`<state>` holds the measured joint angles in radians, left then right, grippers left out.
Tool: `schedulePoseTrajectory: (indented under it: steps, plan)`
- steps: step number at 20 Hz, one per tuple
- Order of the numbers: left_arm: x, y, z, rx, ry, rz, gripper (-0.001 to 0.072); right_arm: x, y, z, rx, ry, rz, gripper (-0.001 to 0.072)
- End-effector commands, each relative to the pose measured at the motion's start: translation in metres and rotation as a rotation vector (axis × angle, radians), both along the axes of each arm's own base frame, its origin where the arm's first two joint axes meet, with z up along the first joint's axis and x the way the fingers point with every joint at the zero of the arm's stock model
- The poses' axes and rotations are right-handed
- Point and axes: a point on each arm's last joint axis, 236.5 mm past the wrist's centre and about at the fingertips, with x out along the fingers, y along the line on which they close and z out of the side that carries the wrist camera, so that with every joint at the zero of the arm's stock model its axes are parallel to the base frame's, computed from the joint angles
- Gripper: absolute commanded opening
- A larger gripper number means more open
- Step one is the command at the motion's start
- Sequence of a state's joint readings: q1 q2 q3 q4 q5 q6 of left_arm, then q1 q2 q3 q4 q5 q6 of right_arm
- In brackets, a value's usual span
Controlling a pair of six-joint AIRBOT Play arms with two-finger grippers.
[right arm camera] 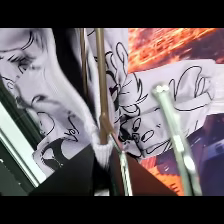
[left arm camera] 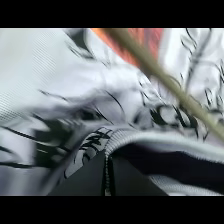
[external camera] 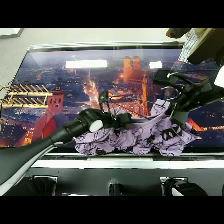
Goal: Fold the clothes and pants, and hang the long-sleeved shirts on hangers.
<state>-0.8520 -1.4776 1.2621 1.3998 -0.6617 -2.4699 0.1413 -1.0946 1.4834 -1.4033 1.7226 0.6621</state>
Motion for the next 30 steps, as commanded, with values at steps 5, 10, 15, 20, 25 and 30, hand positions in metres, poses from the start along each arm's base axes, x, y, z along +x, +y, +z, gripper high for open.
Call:
schedulePoseTrajectory:
  steps: [5, 10, 15, 20, 25, 30]
  plan:
    - [0.044, 0.078, 0.029, 0.111, -0.070, 0.032, 0.0020, -0.013, -0.003, -0.003, -0.012, 0.058, -0.008, 0.0031]
    - [0.065, 0.100, 0.032, 0.113, -0.077, 0.086, 0.0021, -0.013, -0.003, -0.003, -0.012, 0.061, -0.007, 0.0031]
    - [0.085, 0.103, 0.059, 0.094, -0.157, 0.081, 0.0021, -0.007, 0.001, -0.002, 0.004, 0.036, -0.006, 0.0031]
    - [0.096, 0.097, 0.090, 0.065, -0.226, 0.070, 0.0021, 0.003, 0.006, -0.012, 0.017, 0.055, -0.006, 0.0030]
    - [0.104, 0.092, 0.123, 0.035, -0.297, 0.058, 0.0021, 0.009, 0.010, -0.024, 0.027, 0.093, -0.004, 0.0030]
    - [0.110, 0.076, 0.161, -0.036, -0.389, 0.058, 0.0021, 0.014, 0.012, -0.027, 0.032, 0.093, -0.008, 0.0029]
